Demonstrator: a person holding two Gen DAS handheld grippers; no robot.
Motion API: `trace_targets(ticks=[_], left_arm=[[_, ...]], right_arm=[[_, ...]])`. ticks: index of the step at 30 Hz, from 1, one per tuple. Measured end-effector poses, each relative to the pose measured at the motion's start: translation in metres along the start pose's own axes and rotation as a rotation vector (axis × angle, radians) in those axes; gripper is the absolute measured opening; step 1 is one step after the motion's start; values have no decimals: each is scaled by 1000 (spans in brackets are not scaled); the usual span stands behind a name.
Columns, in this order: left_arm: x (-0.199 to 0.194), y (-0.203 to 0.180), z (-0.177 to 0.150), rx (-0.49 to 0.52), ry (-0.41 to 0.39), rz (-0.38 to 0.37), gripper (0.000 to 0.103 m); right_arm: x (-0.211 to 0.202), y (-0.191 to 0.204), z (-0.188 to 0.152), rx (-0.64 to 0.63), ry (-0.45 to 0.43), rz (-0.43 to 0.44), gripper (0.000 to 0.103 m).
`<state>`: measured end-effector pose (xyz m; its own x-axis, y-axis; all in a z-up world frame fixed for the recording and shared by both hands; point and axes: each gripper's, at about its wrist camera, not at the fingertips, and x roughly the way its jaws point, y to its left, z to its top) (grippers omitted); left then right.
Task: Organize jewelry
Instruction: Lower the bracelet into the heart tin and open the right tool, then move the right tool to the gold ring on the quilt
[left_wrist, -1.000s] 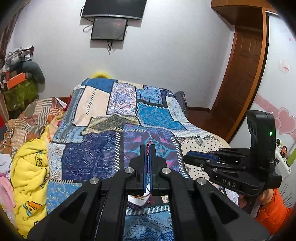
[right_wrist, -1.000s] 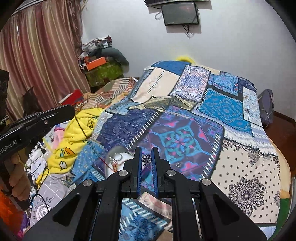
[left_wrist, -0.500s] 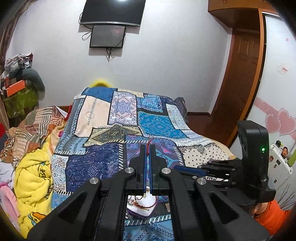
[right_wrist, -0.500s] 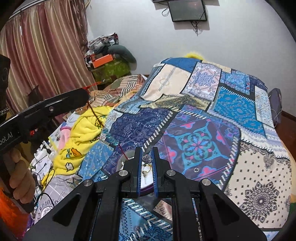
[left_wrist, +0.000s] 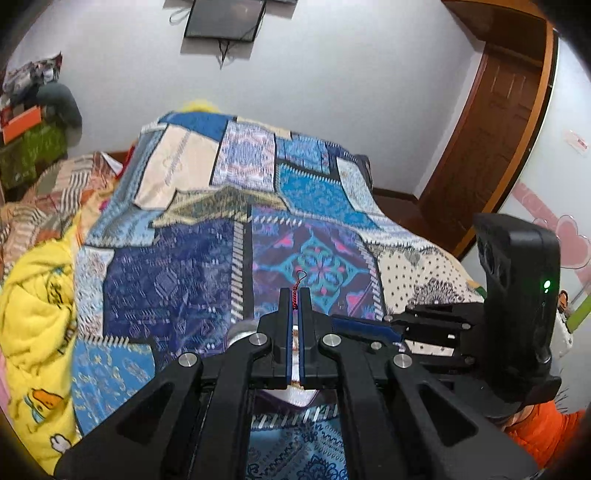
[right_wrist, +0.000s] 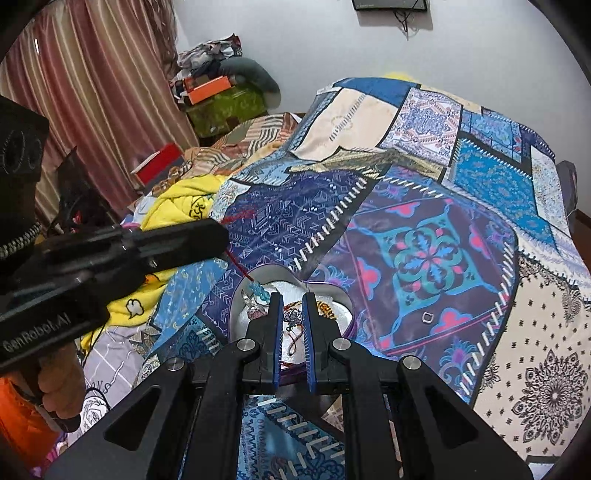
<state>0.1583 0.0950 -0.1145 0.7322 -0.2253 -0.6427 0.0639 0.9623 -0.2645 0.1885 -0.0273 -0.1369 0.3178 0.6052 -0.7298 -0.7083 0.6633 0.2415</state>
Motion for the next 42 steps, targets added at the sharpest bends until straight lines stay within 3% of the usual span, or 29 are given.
trace_targets(ticks=[25, 27, 33, 37, 42], left_arm=[[30, 21, -25, -7, 125, 57, 2], [28, 21, -25, -6, 123, 65, 3], [16, 19, -21, 2, 95, 93, 22], [7, 14, -16, 9, 76, 103, 23], [-2, 2, -14, 22, 62, 100, 24]], right_arm=[[26, 4, -4, -9, 102, 17, 10], [23, 4, -3, -4, 100, 17, 13], [4, -1, -2, 11, 61, -7, 17], [-14, -8, 0, 27, 23, -44, 21], [-39, -23, -3, 56, -28, -100, 37]])
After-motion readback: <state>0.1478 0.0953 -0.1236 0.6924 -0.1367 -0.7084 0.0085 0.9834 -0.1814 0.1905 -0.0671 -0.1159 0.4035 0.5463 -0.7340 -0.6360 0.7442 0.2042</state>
